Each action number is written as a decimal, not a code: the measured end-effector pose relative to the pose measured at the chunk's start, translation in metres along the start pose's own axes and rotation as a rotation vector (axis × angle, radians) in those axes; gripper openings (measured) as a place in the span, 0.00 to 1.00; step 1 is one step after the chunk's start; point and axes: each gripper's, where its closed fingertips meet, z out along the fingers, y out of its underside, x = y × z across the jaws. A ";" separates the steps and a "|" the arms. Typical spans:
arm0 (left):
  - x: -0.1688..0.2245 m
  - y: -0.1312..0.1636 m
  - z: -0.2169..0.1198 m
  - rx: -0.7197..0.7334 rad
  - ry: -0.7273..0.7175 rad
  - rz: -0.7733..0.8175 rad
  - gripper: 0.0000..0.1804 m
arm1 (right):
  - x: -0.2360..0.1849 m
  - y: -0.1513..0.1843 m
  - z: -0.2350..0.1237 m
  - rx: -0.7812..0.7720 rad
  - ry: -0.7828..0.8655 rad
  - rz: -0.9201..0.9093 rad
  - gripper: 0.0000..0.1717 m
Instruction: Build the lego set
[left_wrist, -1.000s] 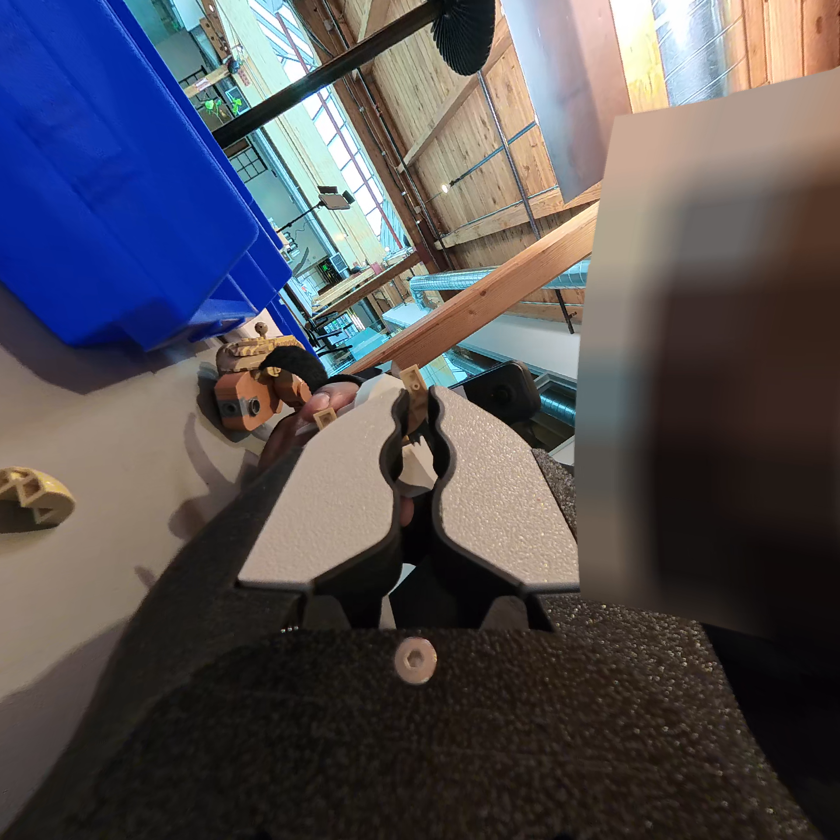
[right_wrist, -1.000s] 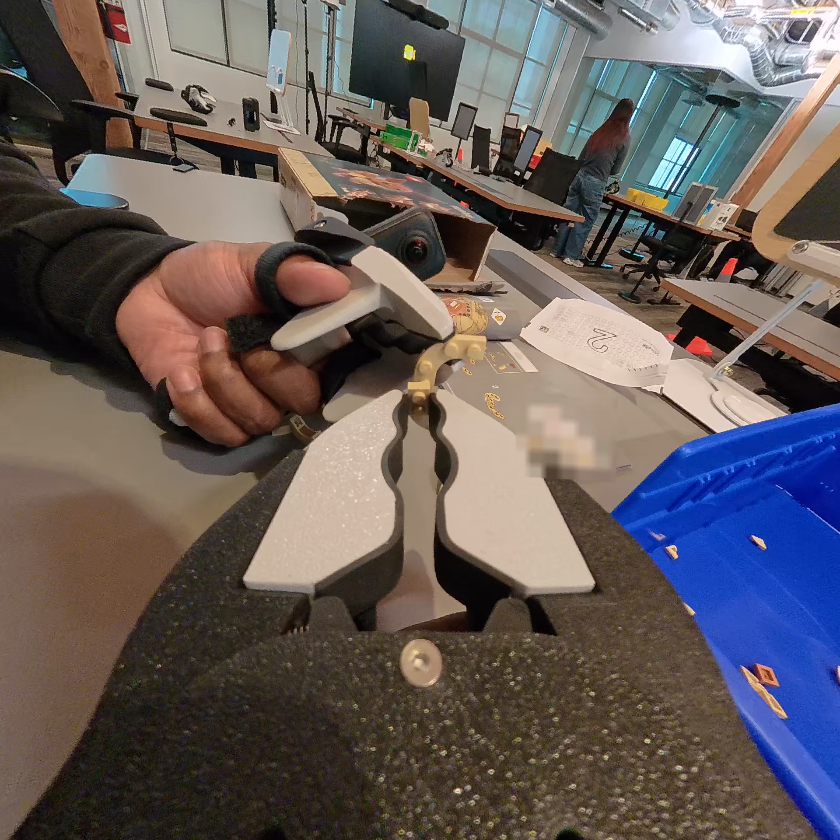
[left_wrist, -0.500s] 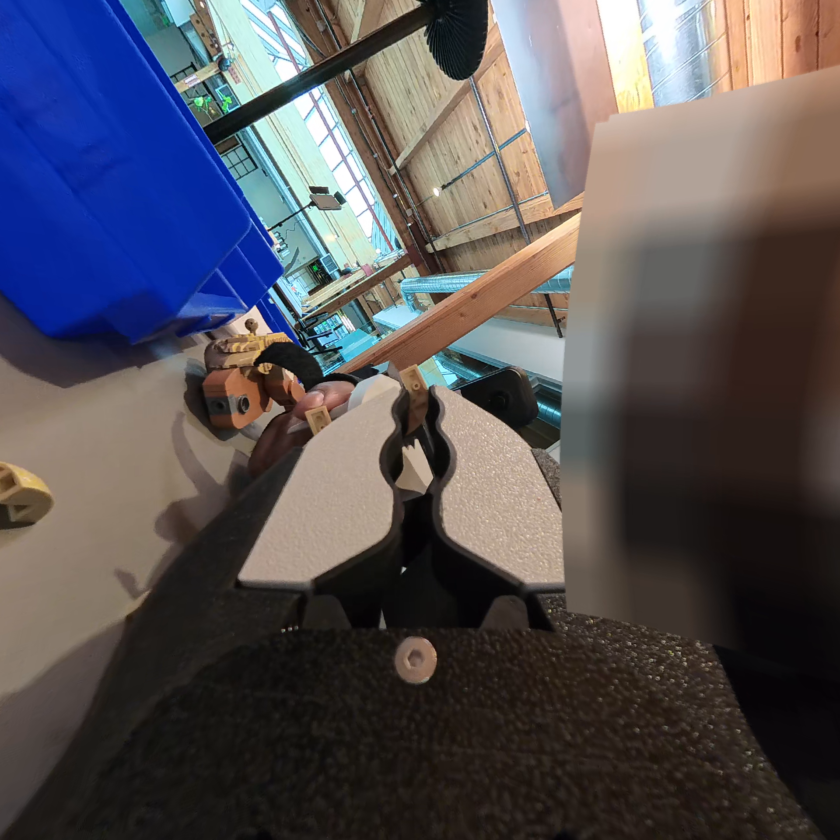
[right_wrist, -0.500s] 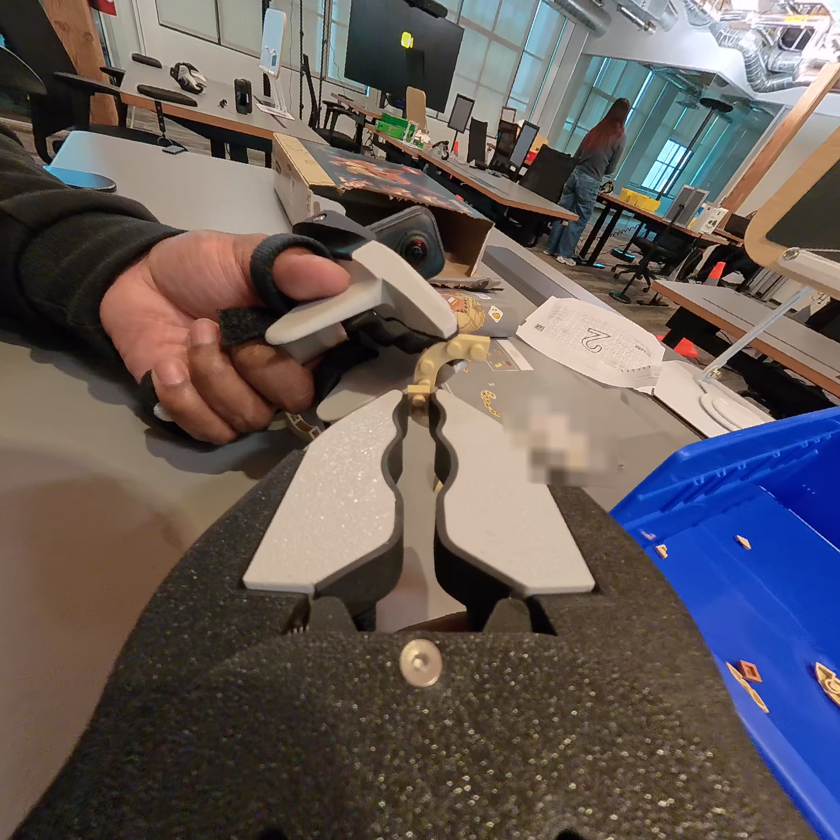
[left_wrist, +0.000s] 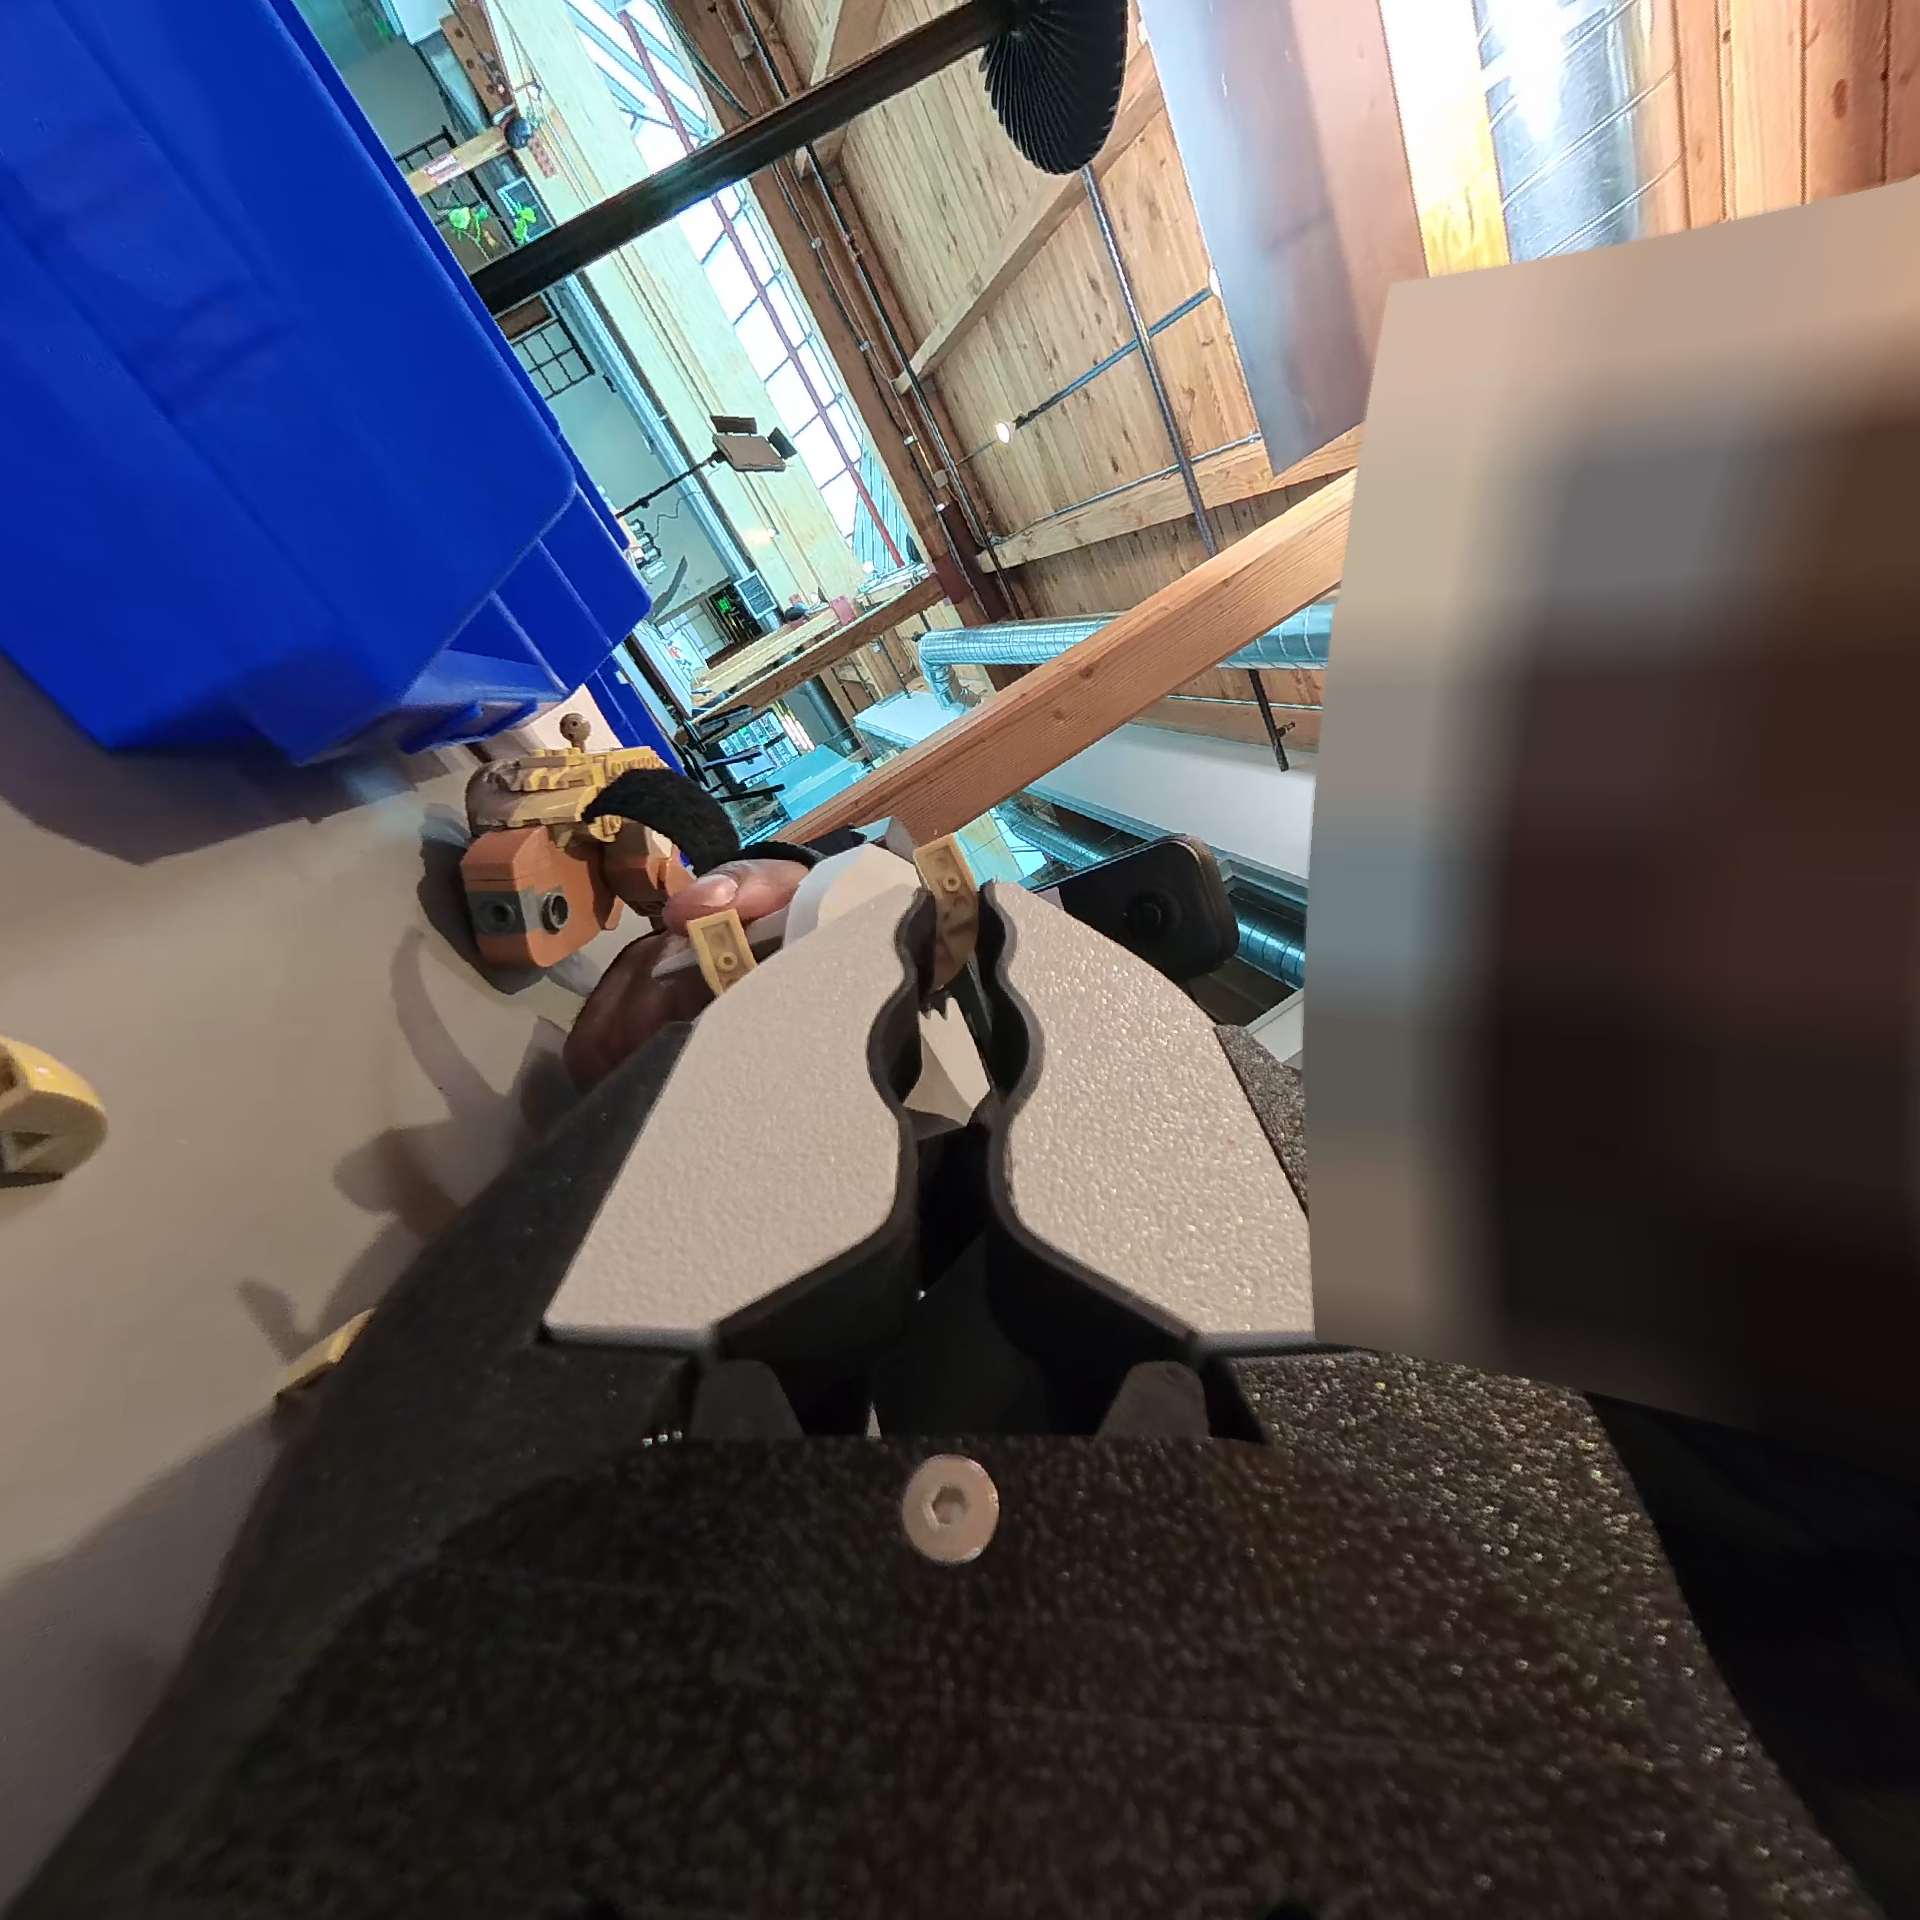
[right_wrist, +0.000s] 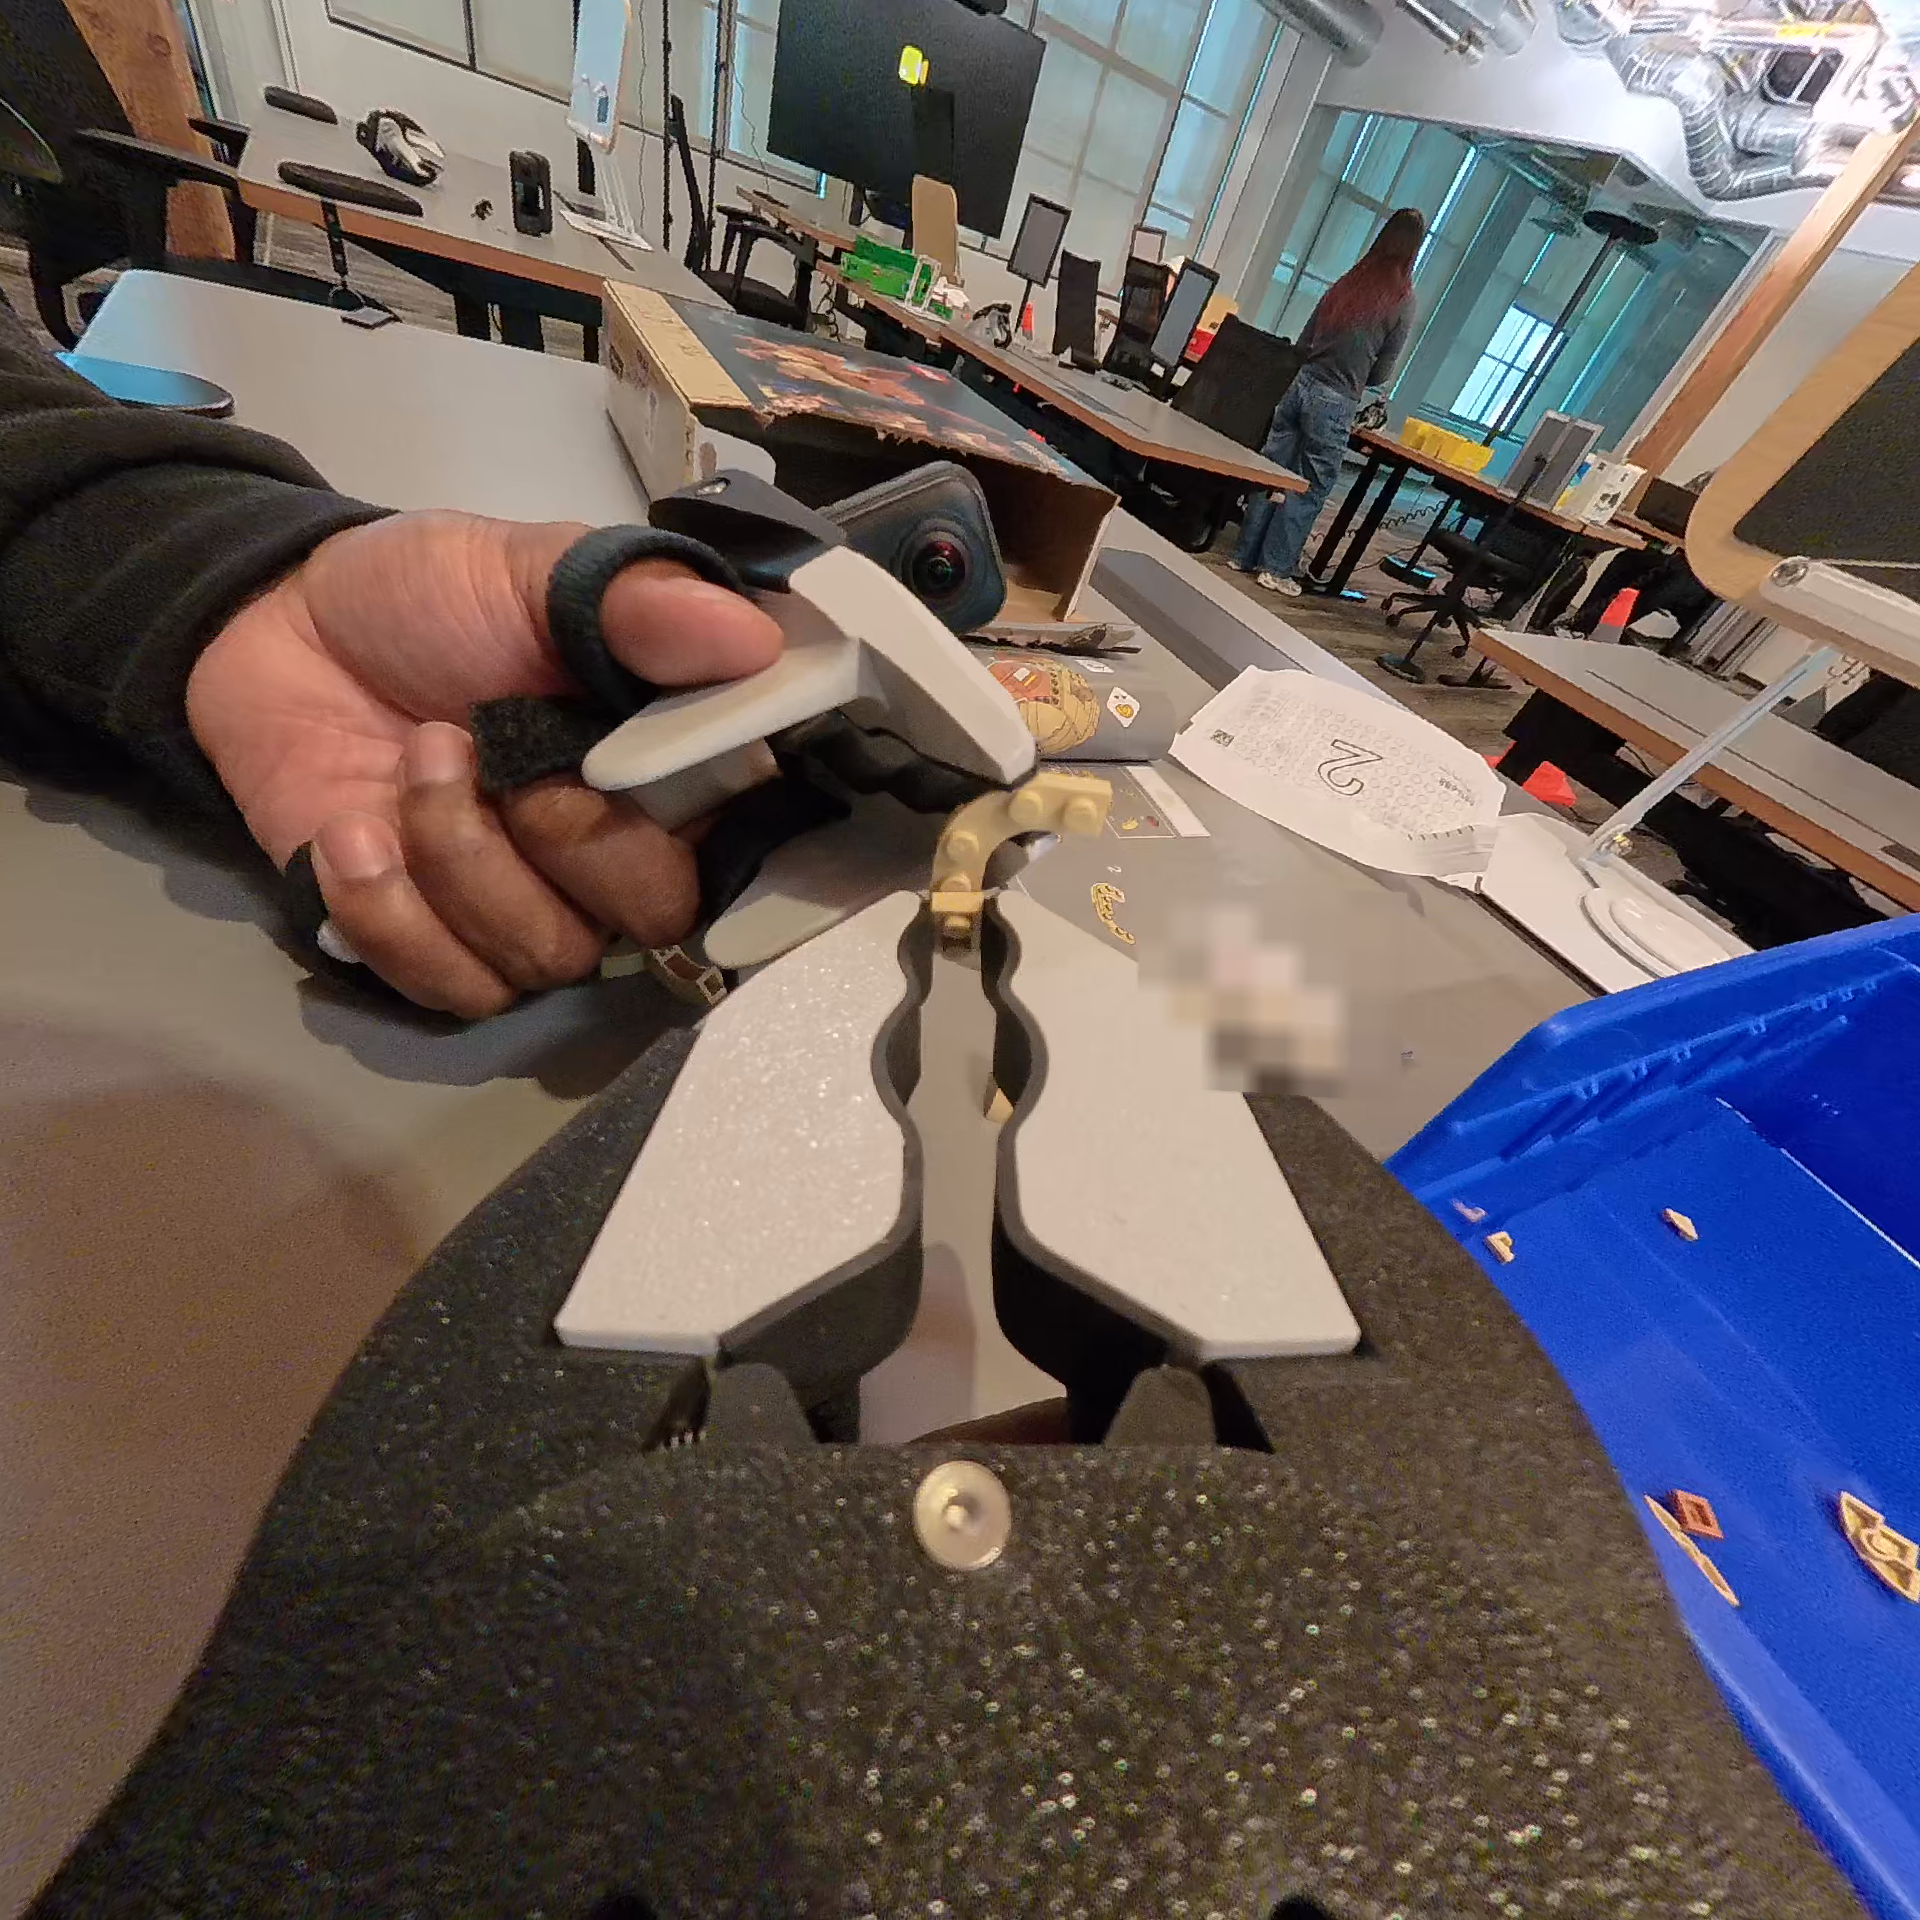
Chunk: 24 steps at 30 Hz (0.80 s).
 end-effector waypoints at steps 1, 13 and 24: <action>0.000 0.000 0.000 0.000 -0.001 0.000 0.04 | 0.000 0.000 0.000 -0.001 0.001 -0.003 0.05; -0.003 0.002 0.000 -0.035 -0.085 0.128 0.04 | 0.001 0.001 0.000 -0.032 0.043 -0.056 0.05; -0.001 0.004 0.002 -0.046 -0.096 0.187 0.04 | 0.000 0.000 -0.002 -0.017 -0.006 0.022 0.05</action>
